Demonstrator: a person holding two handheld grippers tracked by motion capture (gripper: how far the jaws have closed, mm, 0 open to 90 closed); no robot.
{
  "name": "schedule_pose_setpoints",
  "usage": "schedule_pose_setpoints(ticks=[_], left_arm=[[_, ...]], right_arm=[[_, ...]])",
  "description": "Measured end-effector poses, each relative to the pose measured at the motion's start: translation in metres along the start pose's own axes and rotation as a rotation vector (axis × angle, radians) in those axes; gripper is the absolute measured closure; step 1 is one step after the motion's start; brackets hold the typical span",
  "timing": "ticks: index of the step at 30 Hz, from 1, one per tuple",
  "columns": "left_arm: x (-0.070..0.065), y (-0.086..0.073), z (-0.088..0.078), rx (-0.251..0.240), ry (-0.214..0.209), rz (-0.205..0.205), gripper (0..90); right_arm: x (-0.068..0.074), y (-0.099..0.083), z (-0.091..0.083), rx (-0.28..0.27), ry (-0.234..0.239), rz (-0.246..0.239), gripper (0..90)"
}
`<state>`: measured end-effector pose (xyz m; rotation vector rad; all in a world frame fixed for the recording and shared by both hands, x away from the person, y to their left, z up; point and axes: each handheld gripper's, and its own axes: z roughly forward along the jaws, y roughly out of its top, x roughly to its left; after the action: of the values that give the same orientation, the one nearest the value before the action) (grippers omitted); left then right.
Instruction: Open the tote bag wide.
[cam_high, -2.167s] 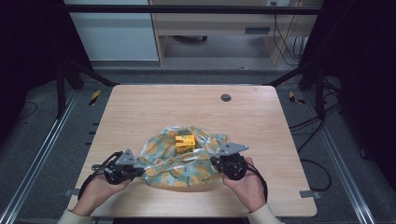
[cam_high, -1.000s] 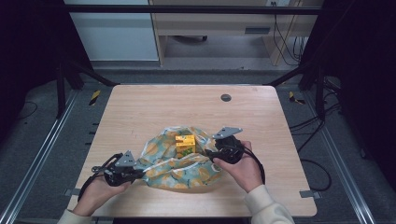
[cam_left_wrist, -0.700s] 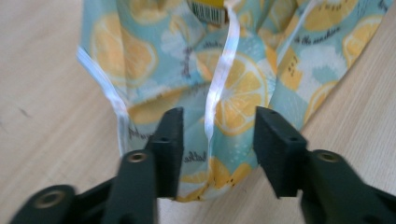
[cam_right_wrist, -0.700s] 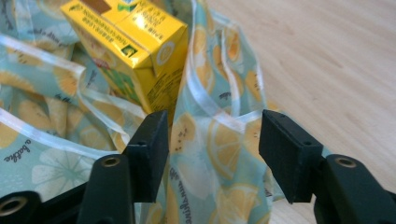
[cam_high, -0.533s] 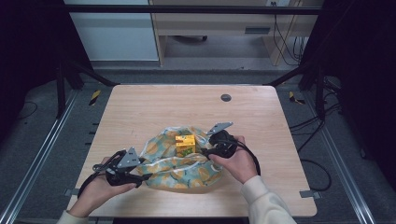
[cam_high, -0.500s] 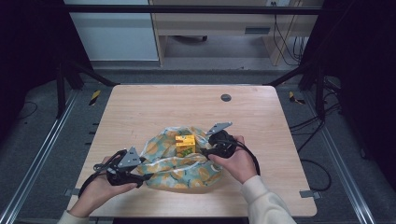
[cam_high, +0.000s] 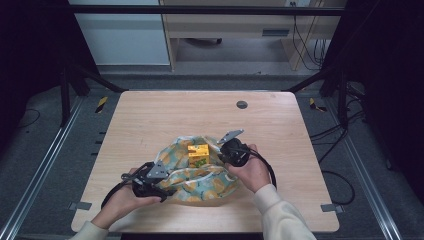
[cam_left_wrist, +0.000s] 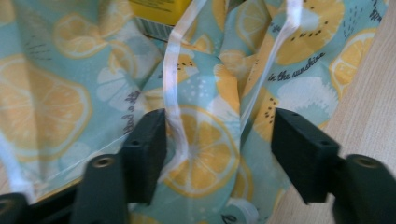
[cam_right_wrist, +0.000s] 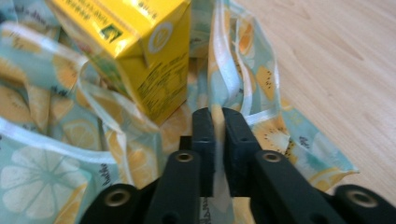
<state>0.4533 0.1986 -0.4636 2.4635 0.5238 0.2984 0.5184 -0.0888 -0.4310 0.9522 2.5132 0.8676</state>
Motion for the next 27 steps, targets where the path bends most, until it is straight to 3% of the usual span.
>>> schedule_pose_setpoints(ticks=[1,2,3,5,9,14,15,18,27], left_arm=[[-0.003,0.001,0.001,-0.003,0.003,0.020,44.6],[-0.005,0.002,0.002,-0.008,0.001,0.027,58.0],[-0.007,0.002,0.002,-0.006,-0.005,0.041,58.0],[-0.010,0.004,0.004,-0.005,-0.004,0.047,71.2],[-0.014,0.008,0.005,-0.007,0.004,0.047,82.0],[-0.013,0.011,-0.003,-0.031,0.009,0.035,86.1],[-0.014,0.011,-0.004,-0.033,-0.008,0.038,86.3],[-0.017,0.010,-0.004,-0.014,-0.002,0.043,87.0],[-0.019,0.006,-0.001,0.023,-0.002,0.057,87.2]], right_arm=[[-0.001,0.001,0.000,-0.007,-0.001,0.005,87.0],[-0.004,0.004,-0.001,-0.023,-0.003,0.020,88.4],[-0.004,0.004,-0.001,-0.023,-0.003,0.020,88.4],[-0.011,0.008,0.000,-0.048,-0.001,0.056,89.1],[-0.021,0.014,0.000,-0.065,-0.020,0.079,89.7],[-0.039,0.019,0.001,-0.090,-0.041,0.119,90.0],[-0.042,0.019,0.003,-0.083,-0.046,0.125,90.0],[-0.057,0.016,0.015,-0.046,-0.066,0.170,90.0],[-0.076,0.002,0.032,0.022,-0.069,0.241,90.0]])
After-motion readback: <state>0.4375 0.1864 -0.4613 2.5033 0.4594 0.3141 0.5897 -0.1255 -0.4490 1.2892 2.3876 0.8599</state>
